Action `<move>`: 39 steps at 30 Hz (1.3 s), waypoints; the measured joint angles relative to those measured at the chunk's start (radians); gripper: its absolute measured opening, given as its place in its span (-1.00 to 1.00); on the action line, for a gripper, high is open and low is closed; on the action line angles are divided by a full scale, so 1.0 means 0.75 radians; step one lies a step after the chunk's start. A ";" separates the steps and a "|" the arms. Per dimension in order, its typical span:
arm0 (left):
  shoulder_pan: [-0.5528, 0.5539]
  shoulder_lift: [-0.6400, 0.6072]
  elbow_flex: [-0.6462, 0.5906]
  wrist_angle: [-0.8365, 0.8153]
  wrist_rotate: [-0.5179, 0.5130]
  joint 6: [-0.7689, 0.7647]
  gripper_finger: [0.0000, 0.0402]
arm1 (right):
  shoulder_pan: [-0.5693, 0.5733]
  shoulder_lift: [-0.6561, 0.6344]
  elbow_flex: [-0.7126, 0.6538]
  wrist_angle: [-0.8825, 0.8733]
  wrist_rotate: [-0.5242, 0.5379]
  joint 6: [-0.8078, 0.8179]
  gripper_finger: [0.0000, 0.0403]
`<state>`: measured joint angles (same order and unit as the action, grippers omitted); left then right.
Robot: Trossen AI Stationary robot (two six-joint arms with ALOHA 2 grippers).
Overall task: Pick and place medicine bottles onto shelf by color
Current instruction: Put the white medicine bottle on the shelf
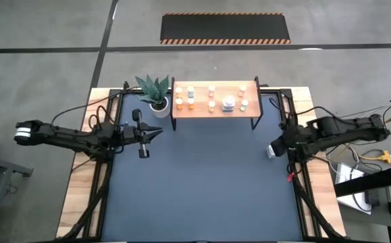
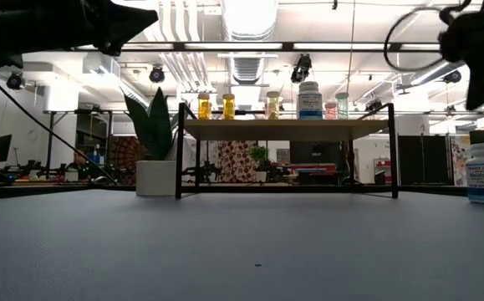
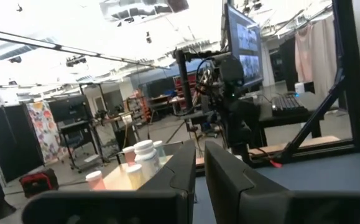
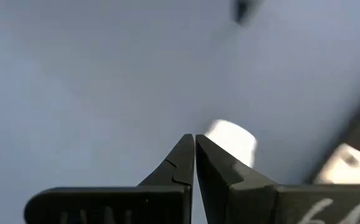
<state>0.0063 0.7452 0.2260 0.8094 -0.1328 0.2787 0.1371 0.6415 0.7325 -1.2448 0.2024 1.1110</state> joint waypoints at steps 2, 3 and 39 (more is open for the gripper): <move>0.000 0.001 0.000 -0.005 -0.009 0.020 -0.91 | 0.000 0.038 -0.008 -0.035 0.000 0.065 -0.96; 0.000 0.002 0.000 -0.006 -0.009 0.027 -0.91 | 0.000 0.053 -0.009 -0.035 0.000 0.078 -0.96; 0.000 0.001 0.000 -0.006 -0.024 0.031 -0.91 | 0.001 0.354 -0.011 0.000 -0.160 0.240 0.51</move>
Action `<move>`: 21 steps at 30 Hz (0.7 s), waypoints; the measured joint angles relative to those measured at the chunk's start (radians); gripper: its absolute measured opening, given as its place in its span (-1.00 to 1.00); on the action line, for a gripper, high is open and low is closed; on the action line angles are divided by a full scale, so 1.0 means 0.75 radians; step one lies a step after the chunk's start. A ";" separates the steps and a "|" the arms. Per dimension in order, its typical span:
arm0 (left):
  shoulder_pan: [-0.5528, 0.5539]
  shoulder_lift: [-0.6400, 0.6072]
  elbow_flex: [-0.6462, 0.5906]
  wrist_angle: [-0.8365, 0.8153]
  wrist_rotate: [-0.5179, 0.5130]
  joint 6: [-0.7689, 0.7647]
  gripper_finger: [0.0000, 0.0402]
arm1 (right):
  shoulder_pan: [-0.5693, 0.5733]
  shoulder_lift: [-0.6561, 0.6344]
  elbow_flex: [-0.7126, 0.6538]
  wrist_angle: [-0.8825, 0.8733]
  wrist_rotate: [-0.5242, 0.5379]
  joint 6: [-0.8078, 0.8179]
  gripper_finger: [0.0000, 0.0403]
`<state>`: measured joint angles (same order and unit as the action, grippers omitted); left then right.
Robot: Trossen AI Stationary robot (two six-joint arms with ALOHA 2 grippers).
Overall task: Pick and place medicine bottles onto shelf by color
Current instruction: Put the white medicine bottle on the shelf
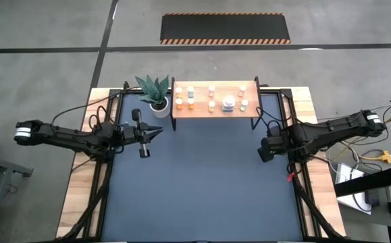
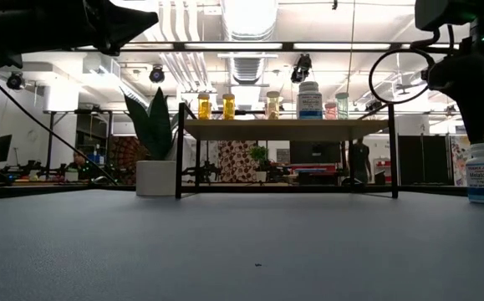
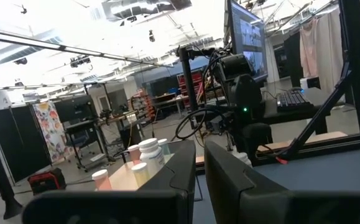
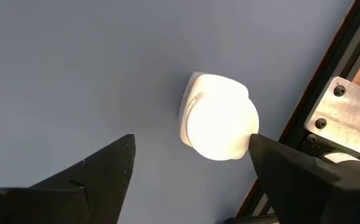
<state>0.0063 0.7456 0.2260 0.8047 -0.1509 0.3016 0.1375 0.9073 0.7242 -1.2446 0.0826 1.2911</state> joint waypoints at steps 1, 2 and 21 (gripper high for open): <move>0.000 0.000 0.000 0.000 0.000 0.000 -0.91 | 0.000 0.001 0.000 -0.001 0.002 0.004 0.51; 0.000 0.000 0.000 0.000 0.000 0.000 -0.91 | 0.000 0.001 0.000 -0.004 0.007 0.007 0.51; 0.000 -0.002 -0.001 -0.001 0.000 0.004 -0.91 | -0.001 0.039 0.000 -0.018 0.167 0.043 0.50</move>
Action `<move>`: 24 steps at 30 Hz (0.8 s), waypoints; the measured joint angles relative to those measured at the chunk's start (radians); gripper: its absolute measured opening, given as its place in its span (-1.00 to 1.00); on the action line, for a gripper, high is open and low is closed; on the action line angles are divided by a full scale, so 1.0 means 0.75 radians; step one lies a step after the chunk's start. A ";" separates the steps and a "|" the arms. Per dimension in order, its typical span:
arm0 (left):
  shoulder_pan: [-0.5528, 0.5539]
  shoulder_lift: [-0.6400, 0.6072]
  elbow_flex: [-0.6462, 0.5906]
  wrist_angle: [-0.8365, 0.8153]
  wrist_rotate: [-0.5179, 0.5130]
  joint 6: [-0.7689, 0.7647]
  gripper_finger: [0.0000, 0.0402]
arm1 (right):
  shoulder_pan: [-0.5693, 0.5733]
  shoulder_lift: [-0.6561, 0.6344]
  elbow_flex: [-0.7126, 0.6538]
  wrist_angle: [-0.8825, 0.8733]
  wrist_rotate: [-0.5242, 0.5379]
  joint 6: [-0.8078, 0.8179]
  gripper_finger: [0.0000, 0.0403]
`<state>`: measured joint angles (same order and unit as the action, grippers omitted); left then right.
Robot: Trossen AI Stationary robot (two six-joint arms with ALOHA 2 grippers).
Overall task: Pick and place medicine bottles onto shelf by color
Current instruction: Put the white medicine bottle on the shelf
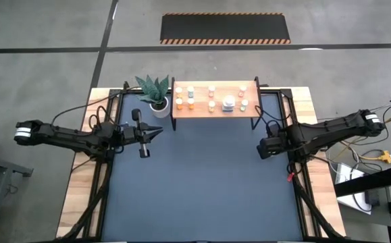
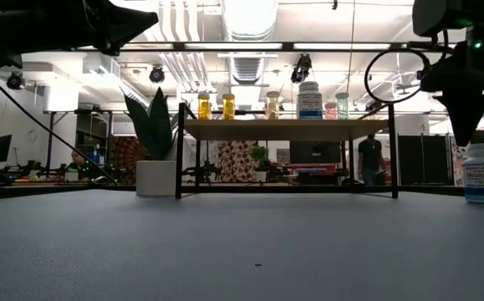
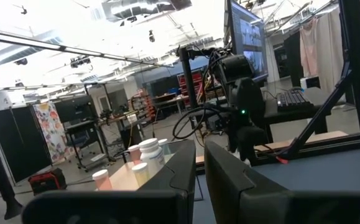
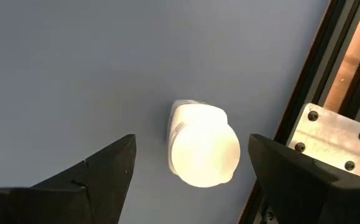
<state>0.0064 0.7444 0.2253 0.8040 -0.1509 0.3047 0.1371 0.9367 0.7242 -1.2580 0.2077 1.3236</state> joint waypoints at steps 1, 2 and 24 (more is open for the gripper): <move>0.000 0.000 0.000 0.000 0.000 0.002 -0.91 | 0.000 0.017 0.000 0.000 0.001 -0.004 0.49; 0.000 0.001 0.000 0.000 0.000 0.010 -0.91 | 0.000 0.039 0.000 0.001 0.001 -0.013 0.49; 0.000 0.002 0.006 0.176 0.000 0.034 -0.91 | 0.008 0.225 0.048 0.192 -0.001 -0.334 -0.21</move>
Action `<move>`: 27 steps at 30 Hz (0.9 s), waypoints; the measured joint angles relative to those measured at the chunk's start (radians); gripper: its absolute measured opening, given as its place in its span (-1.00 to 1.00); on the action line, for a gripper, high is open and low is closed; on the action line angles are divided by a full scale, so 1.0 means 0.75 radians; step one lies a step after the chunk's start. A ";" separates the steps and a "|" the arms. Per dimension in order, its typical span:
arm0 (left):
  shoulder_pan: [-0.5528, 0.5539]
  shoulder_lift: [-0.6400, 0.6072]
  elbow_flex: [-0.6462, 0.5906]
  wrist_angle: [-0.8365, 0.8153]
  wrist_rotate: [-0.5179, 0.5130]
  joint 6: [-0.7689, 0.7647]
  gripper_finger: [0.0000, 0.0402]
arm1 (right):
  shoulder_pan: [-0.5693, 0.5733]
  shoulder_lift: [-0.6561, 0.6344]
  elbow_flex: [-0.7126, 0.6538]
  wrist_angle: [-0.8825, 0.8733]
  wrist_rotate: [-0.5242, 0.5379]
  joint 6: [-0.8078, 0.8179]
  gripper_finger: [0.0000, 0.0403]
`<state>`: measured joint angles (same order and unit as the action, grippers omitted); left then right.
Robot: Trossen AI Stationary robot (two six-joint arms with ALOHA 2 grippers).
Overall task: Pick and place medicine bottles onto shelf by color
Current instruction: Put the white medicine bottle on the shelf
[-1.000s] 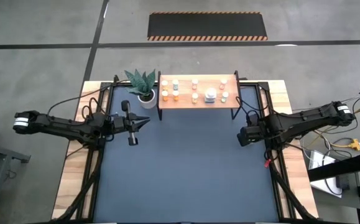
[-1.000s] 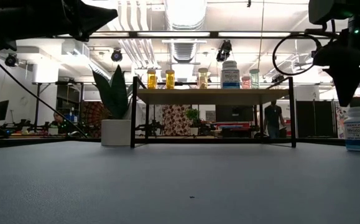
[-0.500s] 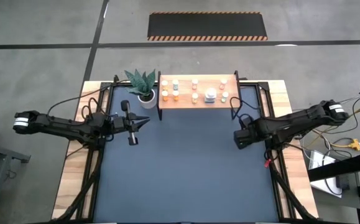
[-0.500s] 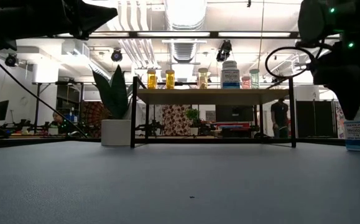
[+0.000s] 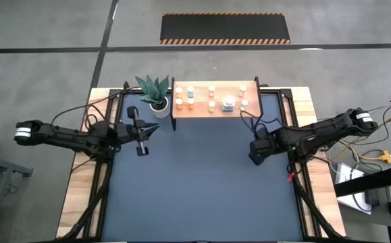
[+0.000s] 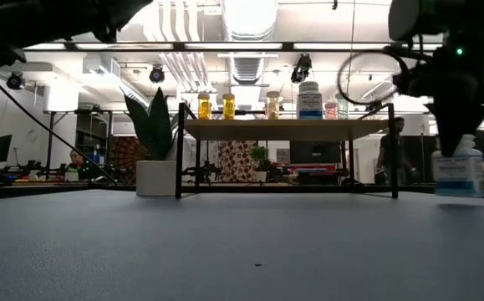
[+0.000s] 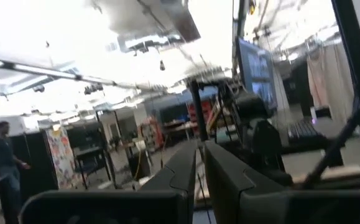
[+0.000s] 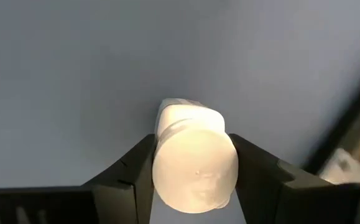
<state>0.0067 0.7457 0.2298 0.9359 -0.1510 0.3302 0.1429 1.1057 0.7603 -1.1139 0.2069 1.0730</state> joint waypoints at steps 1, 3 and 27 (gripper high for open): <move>0.000 -0.001 0.000 0.025 0.000 0.000 -0.91 | 0.007 -0.001 0.008 0.035 -0.001 -0.055 -0.21; 0.000 0.004 0.000 0.094 0.000 -0.002 -0.91 | 0.011 -0.001 0.021 0.103 -0.003 -0.188 -0.21; -0.047 0.798 0.521 0.486 0.125 -0.177 -0.91 | 0.025 0.005 0.029 0.821 0.000 -1.225 -0.19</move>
<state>-0.0284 1.3444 0.6204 1.3004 -0.0570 0.1973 0.1619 1.1091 0.7822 -0.4981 0.2069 0.1540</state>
